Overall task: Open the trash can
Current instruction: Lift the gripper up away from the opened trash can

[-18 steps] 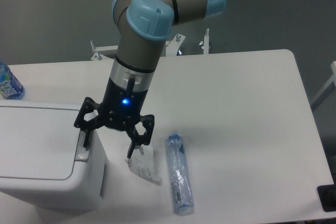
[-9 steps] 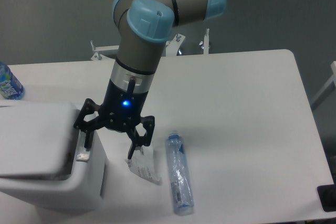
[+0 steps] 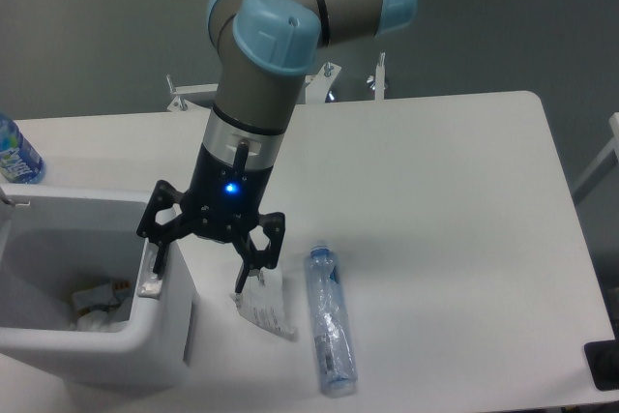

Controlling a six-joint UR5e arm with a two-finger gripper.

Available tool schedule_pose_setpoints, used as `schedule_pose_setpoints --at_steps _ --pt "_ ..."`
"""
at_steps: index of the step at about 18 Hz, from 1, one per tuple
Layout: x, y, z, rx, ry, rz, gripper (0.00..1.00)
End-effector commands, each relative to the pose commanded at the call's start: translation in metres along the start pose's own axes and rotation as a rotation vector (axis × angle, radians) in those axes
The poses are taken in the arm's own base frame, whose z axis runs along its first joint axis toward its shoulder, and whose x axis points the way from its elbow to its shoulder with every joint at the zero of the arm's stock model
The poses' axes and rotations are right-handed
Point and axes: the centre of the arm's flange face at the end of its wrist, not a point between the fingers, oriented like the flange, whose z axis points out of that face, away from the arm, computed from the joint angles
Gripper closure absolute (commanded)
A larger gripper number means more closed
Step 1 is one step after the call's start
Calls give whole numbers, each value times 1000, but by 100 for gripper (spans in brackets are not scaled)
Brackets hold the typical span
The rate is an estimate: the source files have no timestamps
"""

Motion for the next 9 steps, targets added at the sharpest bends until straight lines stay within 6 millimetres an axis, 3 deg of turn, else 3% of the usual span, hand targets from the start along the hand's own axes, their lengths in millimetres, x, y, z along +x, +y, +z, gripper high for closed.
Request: schedule_pose_setpoints --at_steps 3,5,7,9 --pt "-26 -14 -28 32 -93 -3 0" --pt "-33 -20 -44 46 -152 0 0" --pt "-57 -20 -62 47 -243 -17 0" --pt "-68 -17 -71 32 -306 -11 0"
